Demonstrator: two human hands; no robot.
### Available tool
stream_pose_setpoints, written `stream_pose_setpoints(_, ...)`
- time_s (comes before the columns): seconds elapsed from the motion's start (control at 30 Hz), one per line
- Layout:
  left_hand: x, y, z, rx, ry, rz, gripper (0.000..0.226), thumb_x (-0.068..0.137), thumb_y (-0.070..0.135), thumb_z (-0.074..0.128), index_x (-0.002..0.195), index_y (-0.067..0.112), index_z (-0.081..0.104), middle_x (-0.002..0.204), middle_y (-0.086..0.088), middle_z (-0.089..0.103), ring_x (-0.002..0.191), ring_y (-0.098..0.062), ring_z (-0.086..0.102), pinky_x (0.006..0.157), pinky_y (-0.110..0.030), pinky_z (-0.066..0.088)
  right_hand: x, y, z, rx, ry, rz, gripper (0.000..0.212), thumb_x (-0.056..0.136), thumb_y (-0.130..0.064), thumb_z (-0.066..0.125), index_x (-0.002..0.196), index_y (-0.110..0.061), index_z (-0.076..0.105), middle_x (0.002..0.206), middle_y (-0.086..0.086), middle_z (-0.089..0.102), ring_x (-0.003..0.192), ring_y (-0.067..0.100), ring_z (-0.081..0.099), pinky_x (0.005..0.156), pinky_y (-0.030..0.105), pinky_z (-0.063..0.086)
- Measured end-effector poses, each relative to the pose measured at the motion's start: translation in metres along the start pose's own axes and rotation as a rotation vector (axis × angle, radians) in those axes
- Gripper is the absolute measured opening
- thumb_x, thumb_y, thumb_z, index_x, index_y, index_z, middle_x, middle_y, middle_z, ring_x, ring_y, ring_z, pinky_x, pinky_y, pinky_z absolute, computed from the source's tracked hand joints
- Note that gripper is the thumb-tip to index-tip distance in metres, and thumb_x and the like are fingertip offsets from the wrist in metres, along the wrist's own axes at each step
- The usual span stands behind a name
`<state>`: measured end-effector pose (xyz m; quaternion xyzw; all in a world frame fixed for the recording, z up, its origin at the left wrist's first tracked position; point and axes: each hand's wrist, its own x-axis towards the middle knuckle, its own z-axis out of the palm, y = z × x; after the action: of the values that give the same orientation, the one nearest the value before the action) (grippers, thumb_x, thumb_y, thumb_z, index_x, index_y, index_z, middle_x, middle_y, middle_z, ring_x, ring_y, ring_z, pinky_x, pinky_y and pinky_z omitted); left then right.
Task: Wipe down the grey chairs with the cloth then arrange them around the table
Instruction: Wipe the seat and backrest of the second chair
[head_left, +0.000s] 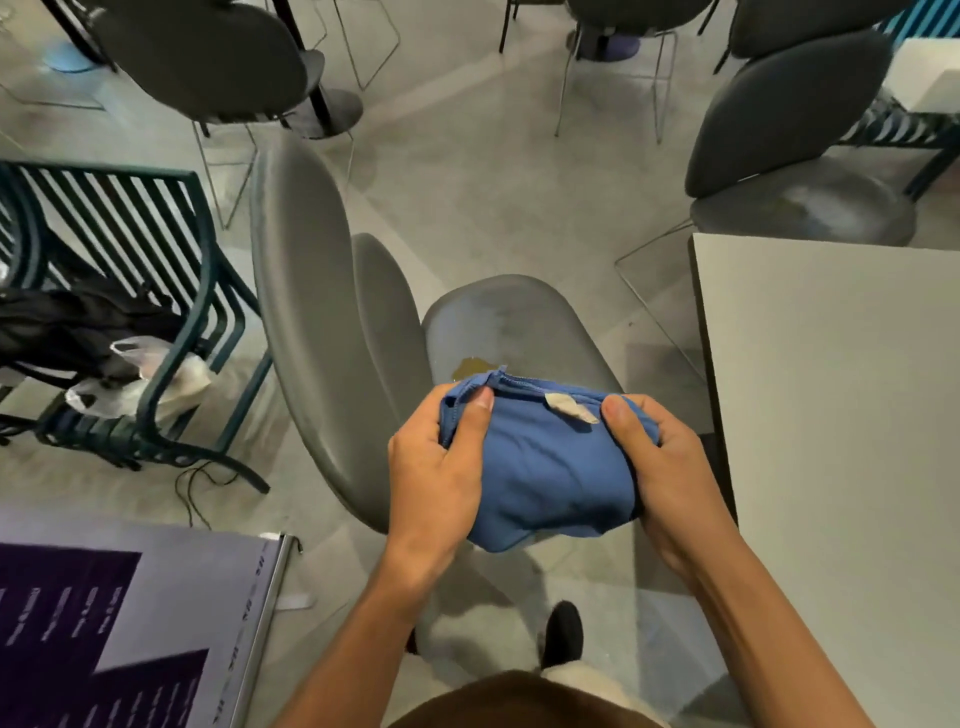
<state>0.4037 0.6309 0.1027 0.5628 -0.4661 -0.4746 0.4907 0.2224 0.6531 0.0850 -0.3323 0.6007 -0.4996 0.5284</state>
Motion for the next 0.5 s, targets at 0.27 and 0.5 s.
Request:
stream_pose_setpoints(0.27,0.062,0.041,-0.079,-0.03,-0.186,0.111,0.013,0.102,0.025,0.061,0.1,0.028,0.073,0.091,0.013,0.076,0.089,-0.002,0.071,0.077,-0.015,0.052,-0.01,-0.031,0.105,0.054,0.222,-0.096,0.026,0.088,-0.049,0.058,0.084,-0.028,0.074,0.09,0.004,0.076,0.082,0.017,0.071,0.072,0.033,0.056)
stream_pose_setpoints(0.5,0.123,0.051,-0.101,-0.004,-0.29,0.124,0.014,0.102,0.031,0.062,0.096,0.025,0.074,0.088,0.008,0.076,0.087,-0.01,0.071,0.082,-0.033,0.058,-0.001,-0.053,0.154,0.093,0.392,-0.136,0.037,0.093,-0.047,0.057,0.1,-0.015,0.072,0.089,0.002,0.077,0.081,0.016,0.073,0.065,0.025,0.057)
